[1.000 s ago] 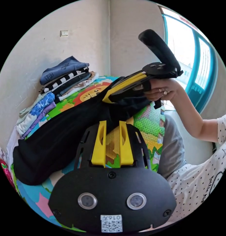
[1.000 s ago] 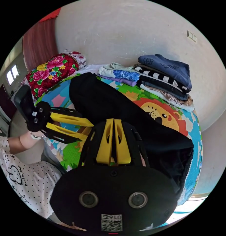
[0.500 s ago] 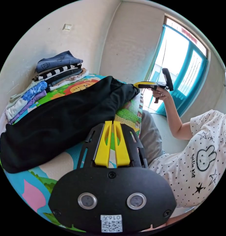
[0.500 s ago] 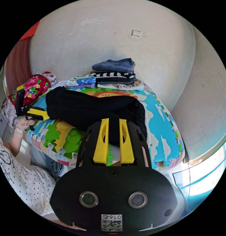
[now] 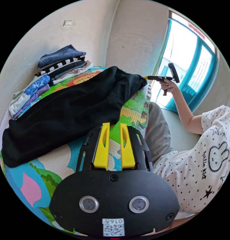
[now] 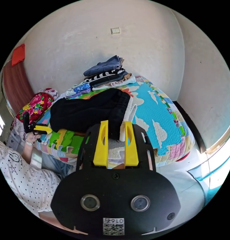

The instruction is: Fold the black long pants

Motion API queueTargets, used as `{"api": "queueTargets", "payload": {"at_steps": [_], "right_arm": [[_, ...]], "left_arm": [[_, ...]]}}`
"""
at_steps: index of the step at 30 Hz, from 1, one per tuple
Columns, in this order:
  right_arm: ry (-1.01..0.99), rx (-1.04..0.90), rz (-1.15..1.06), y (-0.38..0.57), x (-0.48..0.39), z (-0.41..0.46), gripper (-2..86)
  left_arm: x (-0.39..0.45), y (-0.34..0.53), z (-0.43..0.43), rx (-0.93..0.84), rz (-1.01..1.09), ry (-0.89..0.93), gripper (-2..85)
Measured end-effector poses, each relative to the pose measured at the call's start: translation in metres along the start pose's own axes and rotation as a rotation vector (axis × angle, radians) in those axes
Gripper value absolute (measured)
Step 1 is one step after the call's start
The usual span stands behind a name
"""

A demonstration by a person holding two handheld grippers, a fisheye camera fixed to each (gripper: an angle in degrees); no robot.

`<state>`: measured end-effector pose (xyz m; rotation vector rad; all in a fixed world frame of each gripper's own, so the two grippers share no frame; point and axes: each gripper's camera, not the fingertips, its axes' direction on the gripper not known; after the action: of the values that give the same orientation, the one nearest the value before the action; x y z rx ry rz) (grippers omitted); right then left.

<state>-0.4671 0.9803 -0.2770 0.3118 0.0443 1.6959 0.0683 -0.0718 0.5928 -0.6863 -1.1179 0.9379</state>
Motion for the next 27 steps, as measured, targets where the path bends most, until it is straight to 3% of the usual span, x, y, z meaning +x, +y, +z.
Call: {"api": "queueTargets", "payload": {"at_steps": [2,6,10,14,19,21,23,27], "right_arm": [[0.051,-0.007,-0.049,0.015,0.001,-0.003,1.3],[-0.056,0.073,-0.087,0.047,0.007,-0.020,0.4],[-0.064,0.129,0.021,0.072,0.034,-0.020,3.0],[-0.196,0.098,0.006,0.072,0.057,0.008,11.9],[-0.410,-0.023,-0.023,0.067,0.074,0.066,12.0],[-0.501,0.033,-0.066,0.072,0.068,0.068,8.9],[-0.462,0.134,-0.152,0.083,0.050,0.058,6.1],[-0.250,0.107,-0.344,0.103,0.005,0.054,4.9]], "left_arm": [[-0.003,-0.003,0.006,-0.005,-0.033,0.017,9.0],[-0.010,-0.008,0.015,-0.019,-0.062,0.035,9.3],[-0.020,-0.010,0.021,-0.016,-0.088,0.091,9.4],[-0.029,-0.008,0.027,-0.002,-0.119,0.139,9.3],[-0.033,-0.003,0.032,0.011,-0.135,0.142,8.5],[-0.033,-0.003,0.035,0.007,-0.135,0.134,8.1],[-0.033,-0.003,0.038,0.001,-0.135,0.129,7.6],[-0.037,0.001,0.039,0.024,-0.159,0.131,3.7]]}}
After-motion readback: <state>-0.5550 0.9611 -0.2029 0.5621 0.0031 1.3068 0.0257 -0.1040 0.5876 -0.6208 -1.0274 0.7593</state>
